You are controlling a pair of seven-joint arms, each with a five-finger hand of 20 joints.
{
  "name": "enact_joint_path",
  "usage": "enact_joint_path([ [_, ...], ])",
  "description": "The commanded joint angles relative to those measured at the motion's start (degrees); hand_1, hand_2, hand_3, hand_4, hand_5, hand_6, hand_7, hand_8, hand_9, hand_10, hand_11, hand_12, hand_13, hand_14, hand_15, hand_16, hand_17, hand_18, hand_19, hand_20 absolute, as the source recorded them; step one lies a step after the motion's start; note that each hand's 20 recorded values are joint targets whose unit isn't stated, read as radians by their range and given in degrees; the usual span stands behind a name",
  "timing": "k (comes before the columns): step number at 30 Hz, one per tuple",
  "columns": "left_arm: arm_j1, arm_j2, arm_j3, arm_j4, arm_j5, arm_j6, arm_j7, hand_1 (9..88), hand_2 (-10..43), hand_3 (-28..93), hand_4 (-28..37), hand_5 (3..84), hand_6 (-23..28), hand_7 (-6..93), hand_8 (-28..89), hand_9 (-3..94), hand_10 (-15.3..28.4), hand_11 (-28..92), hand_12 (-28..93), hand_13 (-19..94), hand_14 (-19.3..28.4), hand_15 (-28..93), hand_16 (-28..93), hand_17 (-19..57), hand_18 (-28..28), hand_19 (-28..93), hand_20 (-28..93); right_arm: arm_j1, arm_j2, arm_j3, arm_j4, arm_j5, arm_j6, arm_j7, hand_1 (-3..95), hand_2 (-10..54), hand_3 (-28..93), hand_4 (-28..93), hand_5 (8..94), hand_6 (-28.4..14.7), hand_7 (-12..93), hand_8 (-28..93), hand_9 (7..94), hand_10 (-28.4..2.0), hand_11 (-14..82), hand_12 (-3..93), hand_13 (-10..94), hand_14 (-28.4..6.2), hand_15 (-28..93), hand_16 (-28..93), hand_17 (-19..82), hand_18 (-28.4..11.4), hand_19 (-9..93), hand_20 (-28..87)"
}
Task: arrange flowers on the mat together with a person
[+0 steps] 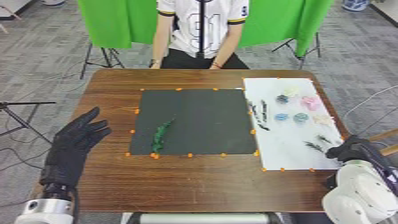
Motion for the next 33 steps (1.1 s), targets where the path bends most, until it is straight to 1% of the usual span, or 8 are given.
enact_joint_path([
  [1,0.46,-0.16,-0.55,-0.22,-0.03,0.36,-0.92,22.4,6.3,79,-28.3,36.0,8.3,15.2,-10,34.0,20.0,30,9,23,26.1,54,-12,-9.7,22.1,52,8,2.33,0.28,-1.64,2.89,-0.07,-2.61,-0.38,45.7,-8.3,64,-19,61.4,-4.9,8,-9,65.1,-17.5,17.2,13.8,67,-14.2,60,8,48,-18.0,93,-10],
  [7,0.35,0.14,-0.5,-0.2,0.01,0.48,-0.78,22.5,6.3,79,-28.3,36.0,8.3,15.3,-10,34.0,20.1,30,9,23,26.2,54,-12,-9.7,22.1,52,8,3.74,0.72,-3.99,5.47,-2.72,-2.02,-0.98,50.1,-9.5,63,-22,70.8,-5.4,7,-8,71.8,-14.7,16.1,13.2,68,-11.9,60,9,44,-19.1,93,-5],
  [11,0.35,0.02,-0.54,-0.17,0.19,0.27,-0.96,22.5,6.3,79,-28.3,36.2,8.3,15.3,-11,34.1,20.1,30,9,23,26.2,54,-12,-9.7,22.1,52,8,3.98,0.97,-4.89,6.69,-4.51,-0.96,-1.0,58.2,-9.5,56,-24,78.8,-6.3,10,2,77.2,-14.4,15.8,13.2,70,-9.3,59,10,44,-18.4,93,-2],
  [14,0.43,-0.24,-0.76,-0.22,0.18,0.1,-1.54,22.5,6.3,79,-28.3,36.1,8.3,15.3,-11,34.1,20.1,30,9,23,26.1,54,-12,-9.7,22.1,52,8,3.24,0.75,-4.53,6.62,-4.53,-1.18,-0.92,61.5,-9.5,52,-24,84.5,-4.9,11,4,84.9,-11.6,16.4,20.0,73,-8.2,60,11,45,-17.9,93,2],
  [25,0.9,-0.13,-1.35,-0.37,0.17,0.3,-1.05,22.5,6.2,79,-28.3,36.1,8.3,15.2,-10,34.1,20.0,30,9,23,26.1,54,-12,-9.7,22.1,52,8,3.64,2.01,-5.35,6.3,-8.84,6.12,-1.17,61.2,-9.5,51,-25,89.2,-0.6,13,6,91.4,-11.4,27.8,17.5,79,-7.9,62,15,48,-19.2,93,16],
  [26,1.18,0.28,-1.14,-0.38,-0.2,0.78,-0.17,22.5,6.2,79,-28.3,36.1,8.3,15.2,-10,34.1,20.0,30,9,23,26.1,54,-12,-9.7,22.1,52,8,3.82,2.15,-5.36,5.93,-9.57,7.27,-1.28,60.6,-9.5,52,-26,89.6,-0.1,14,6,92.1,-11.3,27.9,17.6,79,-7.9,62,15,49,-19.2,93,17],
  [30,1.74,0.69,-1.48,-0.53,-0.49,1.03,0.78,22.5,6.3,79,-28.3,36.1,8.4,15.2,-10,34.1,20.1,30,9,23,26.1,54,-12,-9.7,22.1,52,8,5.06,2.8,-5.44,2.67,-11.46,9.89,-1.62,59.4,-9.5,54,-27,90.7,1.5,14,8,93.4,-10.7,28.1,19.1,80,-8.0,62,16,49,-19.4,93,18],
  [33,2.33,0.45,-2.13,-0.86,-0.22,1.0,0.36,22.5,6.2,79,-28.3,36.1,8.4,15.1,-10,34.1,20.1,30,9,23,26.1,54,-12,-9.7,22.1,52,8,7.41,3.02,-6.66,-0.61,-11.66,10.7,-2.56,58.4,-9.5,55,-27,91.0,2.3,14,8,93.6,-10.2,29.1,19.9,81,-7.9,62,17,50,-19.7,93,19],
])
